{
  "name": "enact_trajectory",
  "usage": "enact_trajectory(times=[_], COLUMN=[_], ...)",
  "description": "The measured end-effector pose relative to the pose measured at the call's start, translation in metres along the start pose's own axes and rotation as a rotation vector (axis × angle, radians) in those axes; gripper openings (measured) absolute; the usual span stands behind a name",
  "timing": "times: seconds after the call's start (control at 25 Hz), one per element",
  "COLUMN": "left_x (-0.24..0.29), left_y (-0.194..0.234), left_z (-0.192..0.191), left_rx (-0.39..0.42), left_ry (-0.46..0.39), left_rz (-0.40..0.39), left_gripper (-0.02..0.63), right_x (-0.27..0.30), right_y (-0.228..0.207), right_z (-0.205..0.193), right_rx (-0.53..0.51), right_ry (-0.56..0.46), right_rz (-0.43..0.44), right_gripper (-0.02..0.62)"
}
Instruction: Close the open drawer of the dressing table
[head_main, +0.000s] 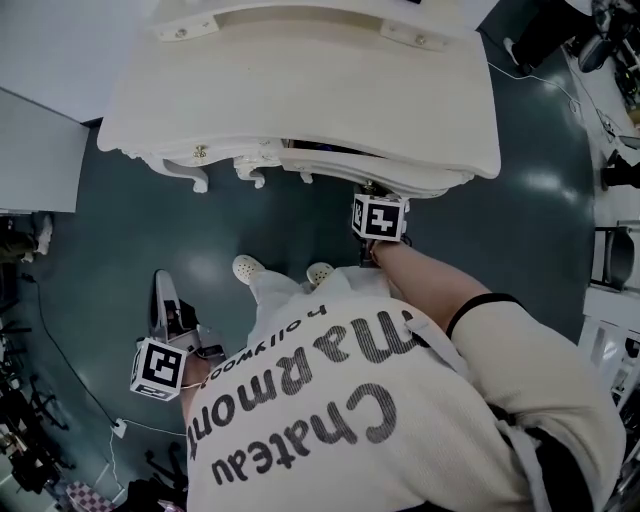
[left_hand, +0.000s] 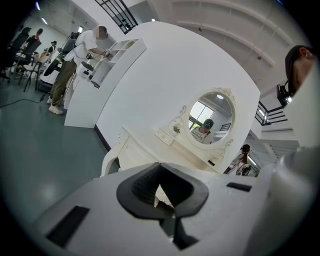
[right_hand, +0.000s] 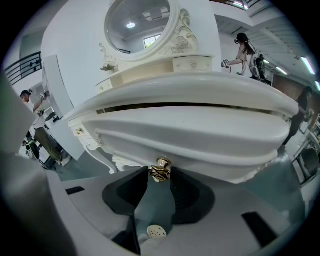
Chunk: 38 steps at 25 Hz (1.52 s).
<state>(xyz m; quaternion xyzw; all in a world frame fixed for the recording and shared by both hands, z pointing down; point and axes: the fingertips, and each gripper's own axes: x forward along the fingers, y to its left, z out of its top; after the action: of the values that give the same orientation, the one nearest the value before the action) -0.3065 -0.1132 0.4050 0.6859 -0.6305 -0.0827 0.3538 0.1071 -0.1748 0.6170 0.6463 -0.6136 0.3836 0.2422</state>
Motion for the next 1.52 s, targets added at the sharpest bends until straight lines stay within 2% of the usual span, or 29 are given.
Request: enact_trajectory(times=[0.12,0.24,0.36,0.44,0.68,1.0,1.2,1.32,1.52], left_x=[0.000,0.005,0.013,0.016,0.027,0.034,0.034,0.035,0.037], left_y=[0.010,0.009,0.001,0.003,-0.010,-0.010,-0.004,-0.004,-0.005], left_z=[-0.002,-0.005,-0.004,-0.006,-0.001,0.001,0.001,0.003,0.001], left_rx=[-0.029,-0.050,-0.045,-0.058,0.021,0.017,0.001,0.029,0.022], left_ry=[0.012,0.028,0.032,0.040,0.045,0.054,0.052,0.058,0.051], left_rz=[0.049,0.050,0.011,0.013,-0.081,-0.083,-0.050,-0.063,-0.078], left_gripper=[0.008,0.008,0.008,0.008,0.008,0.008,0.008,0.008,0.008], right_x=[0.001,0.000,0.002,0.001,0.002,0.005,0.007,0.007,0.009], right_y=[0.000,-0.001,-0.001,-0.001,-0.002,-0.003,-0.004,-0.004,-0.004], right_z=[0.000,0.000,-0.003,-0.001,0.000,0.006,0.006,0.008,0.009], right_rx=[0.001,-0.004,-0.006,-0.008,-0.020,-0.024,-0.035,-0.041,-0.056], right_ry=[0.002,-0.002,0.005,0.001,0.008,0.004,0.011,0.008,0.009], right_rz=[0.002,0.005,0.003,-0.002,-0.004,-0.009,-0.007,-0.009,-0.013], right_gripper=[0.160,0.160,0.160,0.160,0.160,0.160,0.160,0.160,0.160])
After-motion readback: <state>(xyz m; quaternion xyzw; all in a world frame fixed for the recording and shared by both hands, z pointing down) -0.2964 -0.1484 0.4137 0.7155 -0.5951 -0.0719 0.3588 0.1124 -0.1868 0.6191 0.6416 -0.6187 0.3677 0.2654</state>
